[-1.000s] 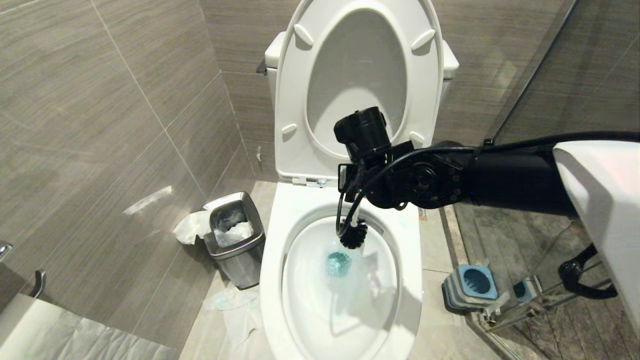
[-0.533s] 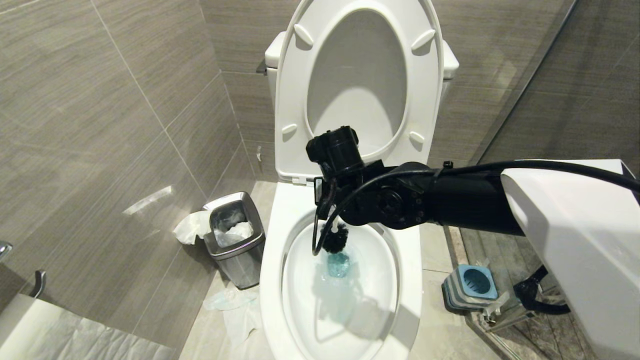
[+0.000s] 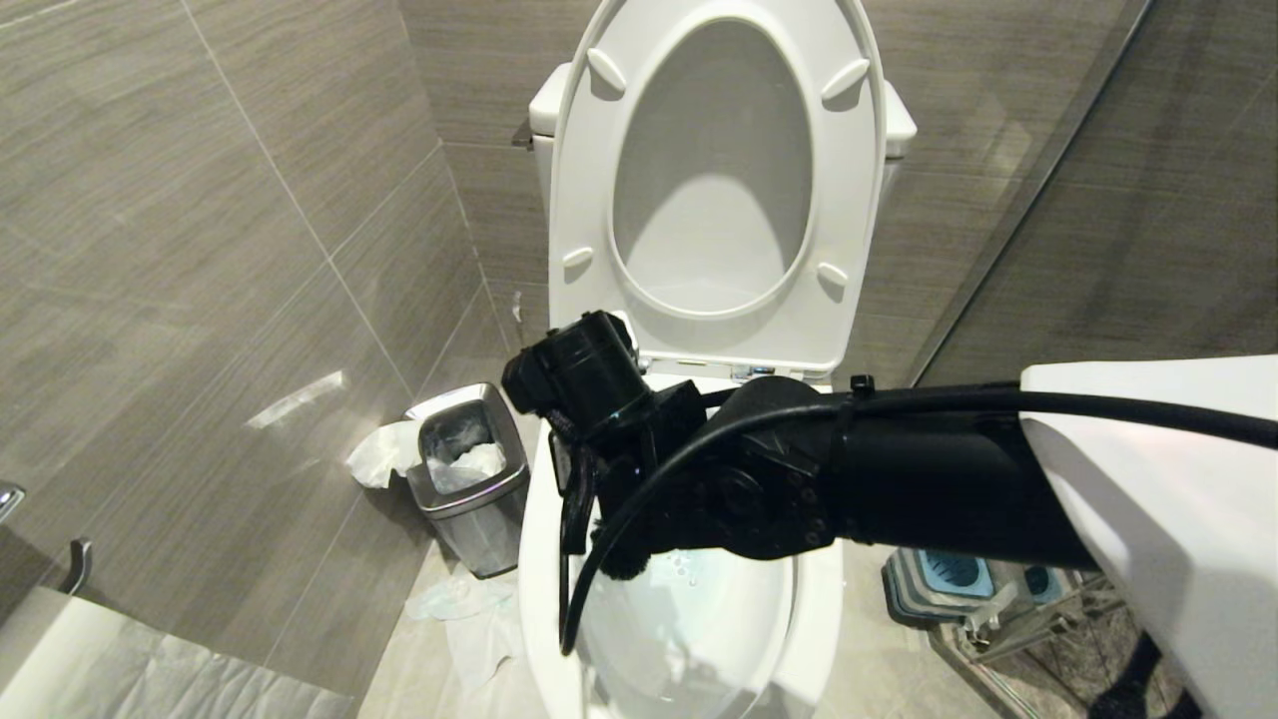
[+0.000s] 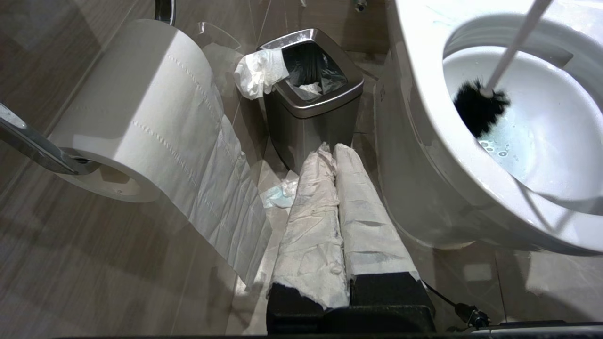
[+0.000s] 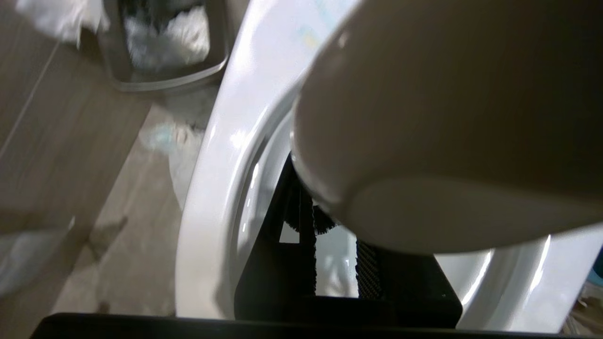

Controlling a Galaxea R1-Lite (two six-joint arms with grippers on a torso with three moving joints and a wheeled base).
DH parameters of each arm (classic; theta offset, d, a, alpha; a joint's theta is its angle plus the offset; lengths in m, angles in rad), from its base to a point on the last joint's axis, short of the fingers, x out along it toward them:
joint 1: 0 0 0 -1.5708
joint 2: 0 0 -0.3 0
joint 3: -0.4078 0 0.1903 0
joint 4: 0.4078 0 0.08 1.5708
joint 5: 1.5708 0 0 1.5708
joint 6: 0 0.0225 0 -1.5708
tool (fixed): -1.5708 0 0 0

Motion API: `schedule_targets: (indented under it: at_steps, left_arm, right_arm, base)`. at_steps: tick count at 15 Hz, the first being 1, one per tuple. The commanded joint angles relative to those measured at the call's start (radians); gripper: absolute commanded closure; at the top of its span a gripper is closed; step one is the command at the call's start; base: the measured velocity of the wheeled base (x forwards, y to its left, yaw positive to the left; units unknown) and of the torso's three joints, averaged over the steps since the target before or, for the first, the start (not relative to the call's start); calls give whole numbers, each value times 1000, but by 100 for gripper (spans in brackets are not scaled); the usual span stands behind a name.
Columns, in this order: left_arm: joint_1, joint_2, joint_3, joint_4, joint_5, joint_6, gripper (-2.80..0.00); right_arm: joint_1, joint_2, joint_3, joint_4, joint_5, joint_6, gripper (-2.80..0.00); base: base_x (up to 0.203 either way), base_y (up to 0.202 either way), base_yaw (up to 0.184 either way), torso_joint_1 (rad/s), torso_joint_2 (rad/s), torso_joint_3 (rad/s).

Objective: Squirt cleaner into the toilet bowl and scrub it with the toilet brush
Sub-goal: Scrub the toilet bowl

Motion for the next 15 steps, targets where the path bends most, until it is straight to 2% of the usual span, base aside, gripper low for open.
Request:
schedule_targets:
  at_steps: [1, 6, 8, 12, 15]
  left_arm:
    - [0, 1, 0, 0, 0, -1, 0]
    - [0, 1, 0, 0, 0, -1, 0]
    - [0, 1, 0, 0, 0, -1, 0]
    - [0, 1, 0, 0, 0, -1, 0]
    - [0, 1, 0, 0, 0, -1, 0]
  right_arm:
    - [41, -76, 84, 6, -6, 9, 0]
    - [75, -292, 414, 11, -40, 83, 0]
    - [11, -359, 507, 9, -47, 109, 0]
    - [-145, -383, 499, 6, -54, 111, 0]
    - [-184, -314, 392, -17, -54, 113, 0]
  base:
    - [0, 0, 0, 0, 0, 0]
    - [0, 0, 0, 0, 0, 0]
    - [0, 0, 0, 0, 0, 0]
    - [0, 0, 0, 0, 0, 0]
    - [0, 0, 0, 0, 0, 0]
